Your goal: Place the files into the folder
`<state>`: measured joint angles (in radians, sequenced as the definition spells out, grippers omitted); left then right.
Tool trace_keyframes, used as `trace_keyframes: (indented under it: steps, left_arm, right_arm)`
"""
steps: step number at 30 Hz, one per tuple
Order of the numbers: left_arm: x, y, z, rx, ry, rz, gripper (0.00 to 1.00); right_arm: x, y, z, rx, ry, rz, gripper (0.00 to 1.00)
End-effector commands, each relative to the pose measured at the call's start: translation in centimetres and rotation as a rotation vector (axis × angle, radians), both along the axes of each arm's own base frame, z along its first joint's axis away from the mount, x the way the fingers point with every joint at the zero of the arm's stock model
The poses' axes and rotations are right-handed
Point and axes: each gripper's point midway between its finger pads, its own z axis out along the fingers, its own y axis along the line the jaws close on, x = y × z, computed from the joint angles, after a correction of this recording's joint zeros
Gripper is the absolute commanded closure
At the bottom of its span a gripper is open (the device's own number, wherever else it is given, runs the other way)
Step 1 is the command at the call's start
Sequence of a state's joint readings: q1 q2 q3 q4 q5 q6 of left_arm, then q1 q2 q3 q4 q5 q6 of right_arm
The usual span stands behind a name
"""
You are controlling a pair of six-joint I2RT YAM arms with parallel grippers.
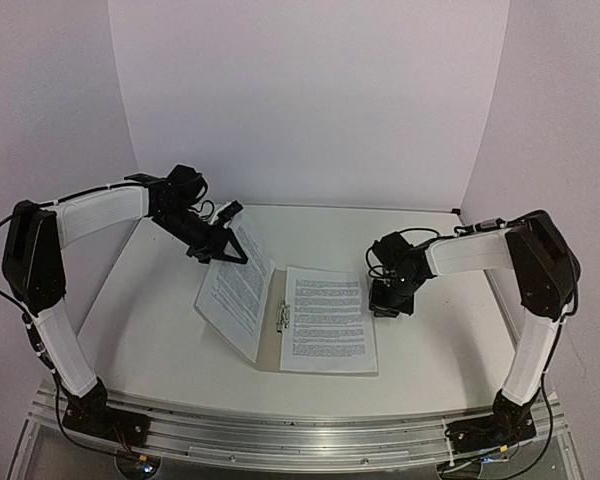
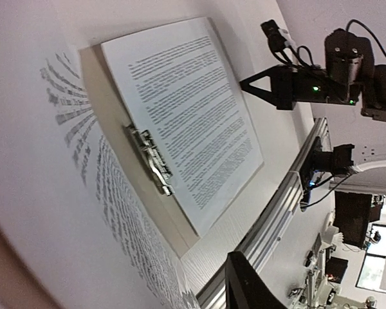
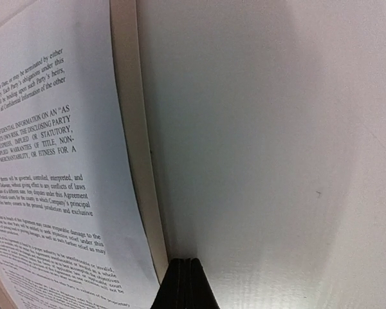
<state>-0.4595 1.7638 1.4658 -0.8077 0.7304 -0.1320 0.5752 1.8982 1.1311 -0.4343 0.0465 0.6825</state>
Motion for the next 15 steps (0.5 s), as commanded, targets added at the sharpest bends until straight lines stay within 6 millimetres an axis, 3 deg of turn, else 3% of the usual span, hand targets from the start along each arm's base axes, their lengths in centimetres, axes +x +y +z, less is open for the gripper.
trace_keyframes:
  steps: [1, 6, 15]
  left_arm:
    - [-1.0, -2.9, 2.9, -0.156, -0.026, -0.089, 0.51]
    - [-1.9, -6.5, 4.9, -0.242, -0.100, -0.191, 0.31]
    - [-3.2, -10.0, 4.0, -0.245, -0.105, -0.272, 0.01]
  right_arm:
    - [-3.6, 2.2, -4.1, 0.045, 0.162, 0.053, 1.00]
    - [-2.9, 4.3, -3.9, 0.086, 0.150, 0.076, 1.00]
    - [-1.4, 7.3, -3.1, 0.144, 0.122, 0.097, 1.00]
